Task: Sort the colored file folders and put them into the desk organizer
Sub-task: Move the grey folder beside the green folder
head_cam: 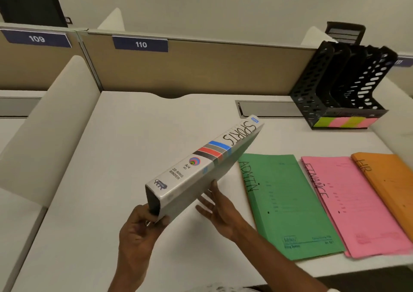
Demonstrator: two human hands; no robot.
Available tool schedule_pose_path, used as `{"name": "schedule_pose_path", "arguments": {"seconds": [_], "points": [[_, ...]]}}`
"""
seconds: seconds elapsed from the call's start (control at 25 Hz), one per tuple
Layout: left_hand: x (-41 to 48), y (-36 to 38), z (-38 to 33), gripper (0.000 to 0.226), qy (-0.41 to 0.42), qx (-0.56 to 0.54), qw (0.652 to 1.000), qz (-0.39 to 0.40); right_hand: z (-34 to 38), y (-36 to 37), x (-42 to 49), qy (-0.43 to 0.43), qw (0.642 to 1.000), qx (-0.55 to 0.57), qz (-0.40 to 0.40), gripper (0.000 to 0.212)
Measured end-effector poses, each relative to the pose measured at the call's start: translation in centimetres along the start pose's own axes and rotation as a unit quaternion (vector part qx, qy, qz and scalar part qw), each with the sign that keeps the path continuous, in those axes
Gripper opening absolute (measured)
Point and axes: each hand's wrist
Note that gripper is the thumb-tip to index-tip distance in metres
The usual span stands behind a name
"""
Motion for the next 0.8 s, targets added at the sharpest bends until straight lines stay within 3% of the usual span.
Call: {"name": "schedule_pose_path", "arguments": {"seconds": [0.16, 0.32, 0.48, 0.52, 0.6, 0.68, 0.8], "points": [[-0.1, 0.8, -0.7, 0.045, 0.027, -0.013, 0.999, -0.013, 0.7, -0.7, -1.0, -0.044, 0.998, 0.038, -0.015, 0.048], [-0.1, 1.3, -2.1, 0.054, 0.049, -0.021, 0.999, -0.009, 1.2, -1.8, -1.8, -0.103, 0.990, 0.077, -0.049, 0.040], [-0.1, 0.3, -2.6, 0.092, 0.018, -0.014, 0.999, 0.043, 2.3, -3.5, -2.8, -0.168, 0.982, 0.049, -0.069, 0.030], [-0.1, -0.4, -2.4, 0.091, 0.009, -0.028, 0.999, 0.046, 2.7, -3.9, -3.1, -0.171, 0.982, 0.039, -0.069, 0.031], [0.5, -2.0, -1.4, 0.063, -0.031, -0.096, 0.995, 0.023, 3.5, -4.6, -3.4, -0.164, 0.984, 0.003, -0.073, 0.034], [1.1, -4.1, 0.0, 0.047, -0.117, -0.151, 0.981, -0.030, 3.8, -5.3, -3.4, -0.151, 0.983, -0.044, -0.095, 0.037], [0.5, -5.7, 2.8, 0.037, -0.230, -0.036, 0.972, -0.042, 3.5, -6.3, -2.8, -0.162, 0.966, -0.143, -0.139, 0.042]]}}
Point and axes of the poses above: each hand's wrist, its own x-axis towards the middle knuckle, its own y-axis out of the palm, z = x × y, and after that the axes turned 3 degrees about -x, right-handed
